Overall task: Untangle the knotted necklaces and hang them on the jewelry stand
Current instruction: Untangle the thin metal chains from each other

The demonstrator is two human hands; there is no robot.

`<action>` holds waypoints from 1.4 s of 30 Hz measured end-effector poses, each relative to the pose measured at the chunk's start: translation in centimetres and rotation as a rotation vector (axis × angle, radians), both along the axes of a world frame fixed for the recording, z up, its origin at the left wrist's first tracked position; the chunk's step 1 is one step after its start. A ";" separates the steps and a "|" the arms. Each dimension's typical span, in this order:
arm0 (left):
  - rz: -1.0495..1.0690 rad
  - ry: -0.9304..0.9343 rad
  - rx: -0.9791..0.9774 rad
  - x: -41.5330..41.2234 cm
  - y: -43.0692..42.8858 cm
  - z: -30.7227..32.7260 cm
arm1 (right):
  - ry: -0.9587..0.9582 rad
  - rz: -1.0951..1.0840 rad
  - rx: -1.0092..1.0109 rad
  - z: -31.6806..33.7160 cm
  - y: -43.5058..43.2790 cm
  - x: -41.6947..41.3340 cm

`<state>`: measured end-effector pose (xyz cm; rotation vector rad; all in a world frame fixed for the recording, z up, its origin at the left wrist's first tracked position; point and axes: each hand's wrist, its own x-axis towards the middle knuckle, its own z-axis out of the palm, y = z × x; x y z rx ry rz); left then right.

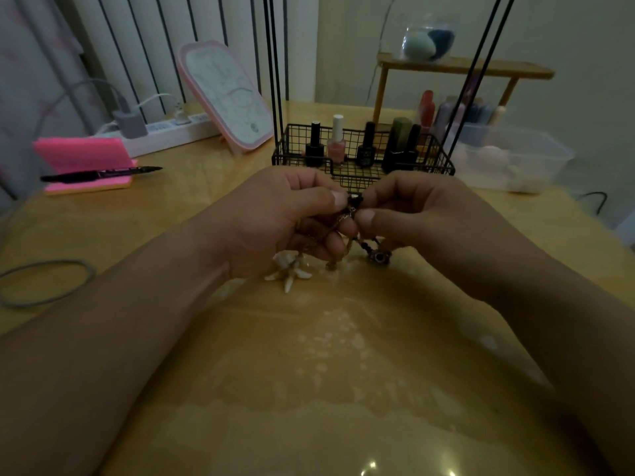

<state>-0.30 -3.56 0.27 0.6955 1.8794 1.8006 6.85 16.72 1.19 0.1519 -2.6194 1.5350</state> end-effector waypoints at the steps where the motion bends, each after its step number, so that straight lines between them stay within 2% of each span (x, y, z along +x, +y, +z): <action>1: -0.002 0.007 -0.007 0.0 0.0 0.0 | -0.014 0.015 -0.027 0.0 -0.1 0.0; 5: -0.002 0.042 -0.027 0.3 0.1 0.1 | -0.062 0.046 -0.137 -0.2 -0.4 0.0; 12: 0.000 0.144 -0.099 0.6 0.2 0.0 | -0.002 0.007 -0.078 -0.3 -0.8 0.1; 16: 0.005 0.164 -0.077 0.7 0.4 -0.2 | 0.003 0.007 -0.112 -0.6 -0.9 -0.1; 20: 0.058 0.123 0.013 0.6 0.7 -0.4 | -0.088 0.044 -0.288 -0.9 -0.9 -0.4; 23: 0.037 0.034 0.083 0.5 0.9 -0.5 | -0.189 0.108 -0.463 -1.0 -0.9 -0.7; 26: -0.005 -0.018 0.091 0.4 1.0 -0.7 | -0.198 0.109 -0.547 -1.3 -0.9 -0.8; 35: -0.087 0.004 -0.012 0.6 0.7 -0.5 | -0.075 0.122 -0.280 -1.3 -0.3 -0.9; 42: -0.085 0.018 0.018 0.5 0.4 -0.1 | -0.063 0.134 -0.249 -0.9 0.1 -0.7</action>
